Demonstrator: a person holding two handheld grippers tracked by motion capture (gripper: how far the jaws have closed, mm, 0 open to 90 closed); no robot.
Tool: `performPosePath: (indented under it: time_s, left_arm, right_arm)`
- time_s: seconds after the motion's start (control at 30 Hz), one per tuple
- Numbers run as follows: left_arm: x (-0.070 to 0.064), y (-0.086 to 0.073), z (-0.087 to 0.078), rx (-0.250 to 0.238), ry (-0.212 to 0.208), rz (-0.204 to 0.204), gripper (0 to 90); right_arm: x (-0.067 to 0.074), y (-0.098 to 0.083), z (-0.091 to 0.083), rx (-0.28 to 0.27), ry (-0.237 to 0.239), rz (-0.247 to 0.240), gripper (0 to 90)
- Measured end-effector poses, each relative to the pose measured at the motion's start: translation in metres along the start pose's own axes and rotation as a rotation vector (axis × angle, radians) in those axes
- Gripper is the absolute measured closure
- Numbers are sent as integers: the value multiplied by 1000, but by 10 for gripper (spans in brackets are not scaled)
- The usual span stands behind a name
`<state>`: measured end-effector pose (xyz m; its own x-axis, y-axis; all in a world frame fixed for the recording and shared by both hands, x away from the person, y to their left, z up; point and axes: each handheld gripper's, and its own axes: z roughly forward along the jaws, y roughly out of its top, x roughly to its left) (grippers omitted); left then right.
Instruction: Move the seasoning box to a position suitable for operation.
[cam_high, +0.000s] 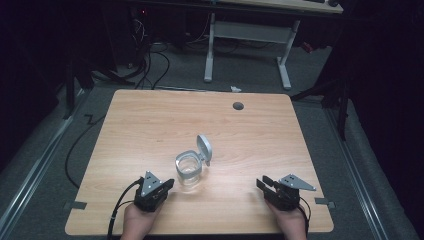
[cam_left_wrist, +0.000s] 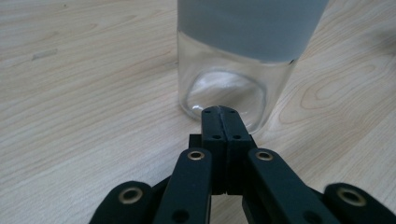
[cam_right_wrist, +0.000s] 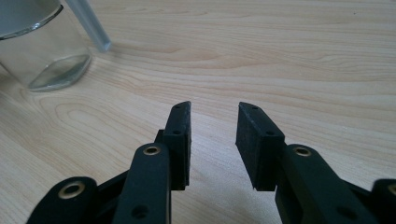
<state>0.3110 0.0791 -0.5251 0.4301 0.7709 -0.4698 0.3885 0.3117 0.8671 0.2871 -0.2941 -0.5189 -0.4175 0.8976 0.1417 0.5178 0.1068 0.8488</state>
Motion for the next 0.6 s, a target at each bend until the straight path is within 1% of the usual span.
performPosePath:
  time_s: [0.07, 0.1, 0.2, 0.23, 0.27, 0.33, 0.37, 0.43, 0.57, 0.6]
  left_arm:
    - [-1, 1, 2, 0, -1, -1, 894]
    - [-2, 1, 3, 5, -7, -13, 893]
    - [-2, 1, 7, 23, -5, -21, 866]
    - [-3, 0, 8, 20, 0, -15, 858]
    - [-3, 0, 9, 24, 1, -18, 853]
    - [-5, 0, 10, 31, -3, -14, 880]
    - [-6, -1, 10, 32, -5, -3, 893]
    - [-9, -2, 11, 31, -8, 3, 900]
    - [-13, -4, 13, 34, -10, 3, 900]
    - [-15, -4, 14, 34, -9, 1, 900]
  right_arm:
    - [0, 0, 0, 0, 3, -3, 649]
    - [0, -1, 1, 0, 4, -4, 640]
    - [-1, -2, 2, 2, 12, -6, 632]
    - [-1, -2, 2, 0, 12, -7, 630]
    - [-1, -2, 2, -2, 12, -9, 630]
    - [-2, -1, 2, -4, 13, -14, 629]
    - [-2, -1, 1, -5, 11, -14, 629]
    - [-3, -1, 1, -7, 12, -17, 628]
    - [-4, -1, 0, -10, 7, -8, 627]
    - [-4, -2, 0, -2, 4, -10, 627]
